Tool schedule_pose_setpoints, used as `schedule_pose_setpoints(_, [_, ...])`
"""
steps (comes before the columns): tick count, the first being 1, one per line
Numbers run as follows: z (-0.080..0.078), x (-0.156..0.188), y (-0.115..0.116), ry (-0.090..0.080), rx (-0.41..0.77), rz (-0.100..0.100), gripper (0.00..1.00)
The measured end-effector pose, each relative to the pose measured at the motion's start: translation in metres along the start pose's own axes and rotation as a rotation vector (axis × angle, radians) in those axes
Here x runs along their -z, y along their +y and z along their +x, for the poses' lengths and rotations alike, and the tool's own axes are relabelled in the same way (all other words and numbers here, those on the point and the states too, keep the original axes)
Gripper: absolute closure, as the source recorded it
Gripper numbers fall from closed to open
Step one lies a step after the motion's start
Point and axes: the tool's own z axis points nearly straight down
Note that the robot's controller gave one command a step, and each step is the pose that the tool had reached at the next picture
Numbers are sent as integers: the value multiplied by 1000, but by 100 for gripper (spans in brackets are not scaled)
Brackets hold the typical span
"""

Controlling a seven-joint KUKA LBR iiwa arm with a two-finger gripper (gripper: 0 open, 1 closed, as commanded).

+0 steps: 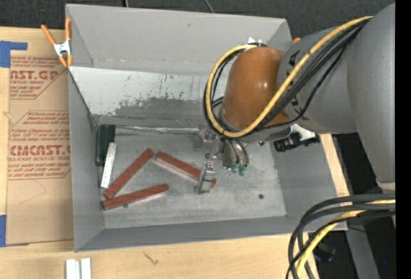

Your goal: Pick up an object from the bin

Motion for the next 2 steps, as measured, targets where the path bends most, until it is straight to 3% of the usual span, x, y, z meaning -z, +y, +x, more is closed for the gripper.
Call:
schedule_pose_setpoints(1, [-16, -11, -1, -2, 90, 3, 0])
schedule_pose_setpoints(2, [-13, -52, 26, -2, -87, 2, 0])
